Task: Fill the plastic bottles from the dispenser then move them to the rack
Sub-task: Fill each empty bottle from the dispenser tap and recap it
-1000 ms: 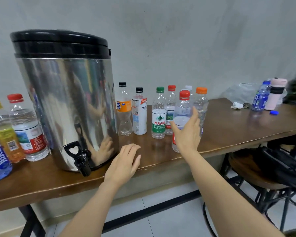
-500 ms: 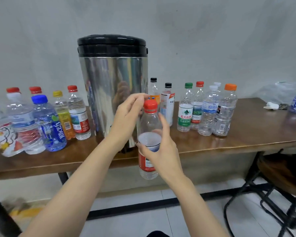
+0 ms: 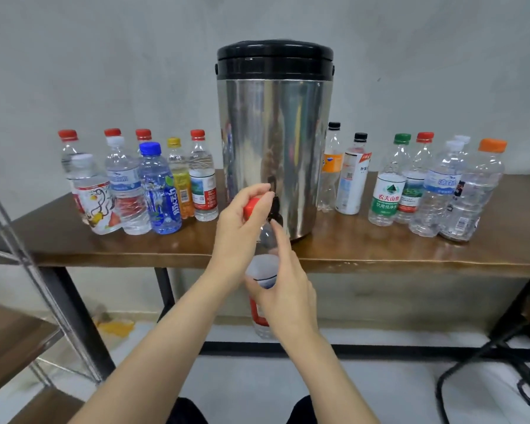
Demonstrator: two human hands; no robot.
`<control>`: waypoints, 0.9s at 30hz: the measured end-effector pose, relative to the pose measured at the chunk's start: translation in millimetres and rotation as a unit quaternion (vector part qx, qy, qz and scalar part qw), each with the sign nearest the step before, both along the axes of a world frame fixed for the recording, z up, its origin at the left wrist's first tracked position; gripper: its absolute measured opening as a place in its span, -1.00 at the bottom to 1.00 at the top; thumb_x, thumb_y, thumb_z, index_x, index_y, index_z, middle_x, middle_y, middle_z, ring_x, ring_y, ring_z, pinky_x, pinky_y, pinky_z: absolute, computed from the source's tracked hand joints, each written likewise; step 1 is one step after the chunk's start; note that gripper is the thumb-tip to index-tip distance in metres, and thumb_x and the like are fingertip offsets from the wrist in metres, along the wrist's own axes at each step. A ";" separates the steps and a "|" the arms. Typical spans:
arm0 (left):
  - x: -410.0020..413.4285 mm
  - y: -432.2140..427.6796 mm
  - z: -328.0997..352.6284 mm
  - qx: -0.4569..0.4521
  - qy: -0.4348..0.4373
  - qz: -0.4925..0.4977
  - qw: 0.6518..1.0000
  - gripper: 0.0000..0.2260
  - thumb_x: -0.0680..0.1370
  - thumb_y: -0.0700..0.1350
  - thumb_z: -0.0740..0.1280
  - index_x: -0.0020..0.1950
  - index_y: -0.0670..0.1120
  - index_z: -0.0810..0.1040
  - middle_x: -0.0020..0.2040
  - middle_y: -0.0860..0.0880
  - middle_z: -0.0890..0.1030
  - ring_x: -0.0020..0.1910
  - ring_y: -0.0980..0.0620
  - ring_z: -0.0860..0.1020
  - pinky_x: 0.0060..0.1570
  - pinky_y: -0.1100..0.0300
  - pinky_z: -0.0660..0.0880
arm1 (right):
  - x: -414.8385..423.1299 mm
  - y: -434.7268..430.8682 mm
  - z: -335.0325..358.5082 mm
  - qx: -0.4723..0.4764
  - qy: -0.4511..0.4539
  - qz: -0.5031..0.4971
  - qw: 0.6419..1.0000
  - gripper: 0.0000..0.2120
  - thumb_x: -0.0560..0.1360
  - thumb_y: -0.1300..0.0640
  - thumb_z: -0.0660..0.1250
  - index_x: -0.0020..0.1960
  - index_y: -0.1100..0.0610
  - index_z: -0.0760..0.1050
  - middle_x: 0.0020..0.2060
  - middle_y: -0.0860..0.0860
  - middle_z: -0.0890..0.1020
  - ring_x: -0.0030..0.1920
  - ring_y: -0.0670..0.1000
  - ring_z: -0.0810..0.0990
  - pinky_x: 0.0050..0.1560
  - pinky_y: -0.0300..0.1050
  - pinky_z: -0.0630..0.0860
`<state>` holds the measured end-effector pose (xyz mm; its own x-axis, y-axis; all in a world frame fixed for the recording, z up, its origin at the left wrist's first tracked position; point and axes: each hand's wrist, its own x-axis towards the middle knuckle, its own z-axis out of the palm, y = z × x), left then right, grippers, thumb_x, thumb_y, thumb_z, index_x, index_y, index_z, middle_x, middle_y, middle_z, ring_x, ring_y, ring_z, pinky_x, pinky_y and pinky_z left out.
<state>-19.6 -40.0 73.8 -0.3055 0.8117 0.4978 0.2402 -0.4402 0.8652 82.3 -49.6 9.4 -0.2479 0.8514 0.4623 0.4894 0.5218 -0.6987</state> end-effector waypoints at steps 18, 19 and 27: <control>-48.0 -28.5 -25.8 -0.029 -0.089 0.034 0.995 -0.78 0.56 -0.23 0.38 0.18 -0.07 0.65 0.08 0.04 0.69 0.07 0.12 0.65 0.02 0.33 0.55 | -37.7 -7.0 -27.2 -0.047 -0.019 0.022 0.998 -0.17 0.47 -0.13 0.42 0.49 -0.37 -0.09 0.41 -0.24 0.30 0.34 -0.12 0.41 0.12 0.00 0.51; -47.7 -27.9 -28.0 -0.030 -0.106 0.043 0.993 -0.79 0.53 -0.24 0.41 0.13 -0.06 0.66 0.04 0.01 0.70 0.03 0.07 0.66 0.00 0.31 0.57 | -40.6 -7.8 -29.1 -0.047 -0.023 0.016 0.998 -0.18 0.46 -0.15 0.42 0.48 -0.36 -0.09 0.40 -0.25 0.31 0.33 -0.11 0.42 0.11 -0.01 0.50; -51.7 -11.9 -41.0 -0.007 -0.202 0.129 0.971 -0.85 0.45 -0.22 0.51 -0.02 -0.04 0.69 -0.13 0.06 0.71 -0.13 0.19 0.64 -0.14 0.40 0.52 | -41.9 0.0 -51.6 -0.066 -0.036 -0.024 0.997 -0.20 0.47 -0.09 0.42 0.51 -0.29 -0.02 0.40 -0.20 0.33 0.35 -0.07 0.41 0.10 -0.03 0.48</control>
<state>-71.3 -51.9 32.8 -0.6679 0.6880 0.2838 -0.0190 -0.3970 0.9176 40.3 -49.6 -42.2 -0.2339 0.9154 0.3278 0.5631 0.4023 -0.7218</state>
